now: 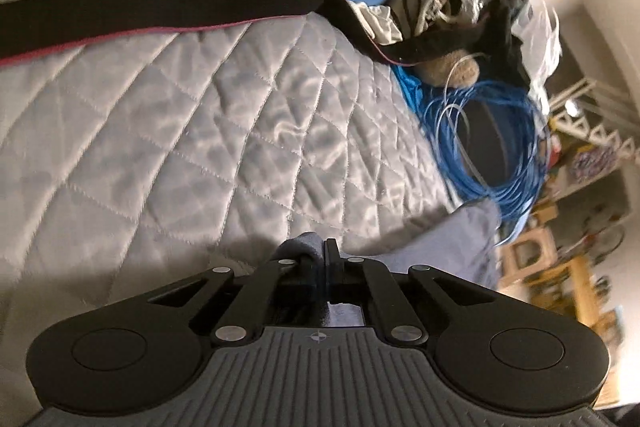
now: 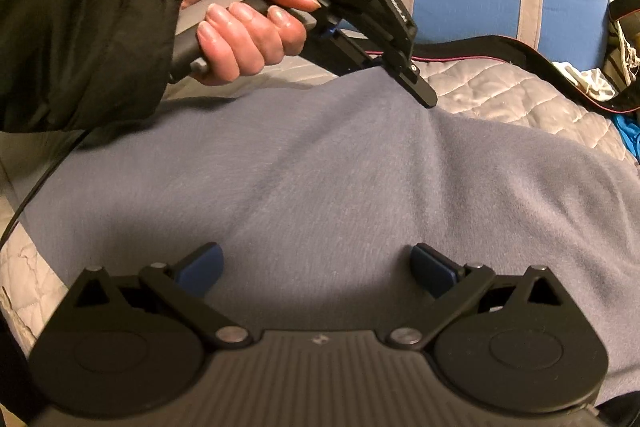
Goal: Fold clothes
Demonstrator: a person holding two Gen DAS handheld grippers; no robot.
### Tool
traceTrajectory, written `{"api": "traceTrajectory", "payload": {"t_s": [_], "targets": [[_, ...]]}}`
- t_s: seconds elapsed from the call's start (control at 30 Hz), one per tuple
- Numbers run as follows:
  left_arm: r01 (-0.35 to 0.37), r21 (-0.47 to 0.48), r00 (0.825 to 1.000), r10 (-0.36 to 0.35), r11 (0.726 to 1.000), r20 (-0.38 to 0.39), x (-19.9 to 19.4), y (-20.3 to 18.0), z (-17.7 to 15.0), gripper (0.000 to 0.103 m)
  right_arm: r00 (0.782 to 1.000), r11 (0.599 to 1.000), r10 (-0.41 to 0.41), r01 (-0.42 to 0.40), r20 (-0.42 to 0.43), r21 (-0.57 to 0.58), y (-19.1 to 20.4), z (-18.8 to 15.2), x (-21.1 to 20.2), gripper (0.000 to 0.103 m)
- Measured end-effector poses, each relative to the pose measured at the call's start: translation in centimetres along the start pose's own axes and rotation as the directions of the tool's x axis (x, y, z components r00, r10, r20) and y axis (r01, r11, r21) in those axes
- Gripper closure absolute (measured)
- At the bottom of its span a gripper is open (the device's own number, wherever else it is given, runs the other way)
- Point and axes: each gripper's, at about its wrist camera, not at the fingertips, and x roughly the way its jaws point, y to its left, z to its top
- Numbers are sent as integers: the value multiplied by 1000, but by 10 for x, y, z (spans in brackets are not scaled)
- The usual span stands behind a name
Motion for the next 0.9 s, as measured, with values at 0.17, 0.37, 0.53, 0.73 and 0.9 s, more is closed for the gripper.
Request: {"api": "traceTrajectory", "payload": {"t_s": [0.17, 0.37, 0.53, 0.73, 0.9], "targets": [[-44, 120, 999, 42, 992, 27, -5, -15, -4, 99, 1000, 1000, 0, 0, 2, -1, -1, 0, 1, 1], [-146, 368, 988, 120, 918, 95, -18, -56, -16, 99, 1000, 1000, 7, -7, 6, -4, -1, -2, -1, 1], [-358, 696, 934, 249, 623, 257, -25, -124, -62, 99, 1000, 1000, 13, -13, 10, -4, -2, -2, -2, 1], [-347, 778, 938, 208, 524, 278, -42, -149, -98, 98, 1000, 1000, 12, -12, 11, 0, 0, -1, -2, 1], [-361, 755, 931, 260, 547, 256, -41, -133, -99, 73, 1000, 1000, 9, -9, 13, 1, 2, 0, -3, 1]]}}
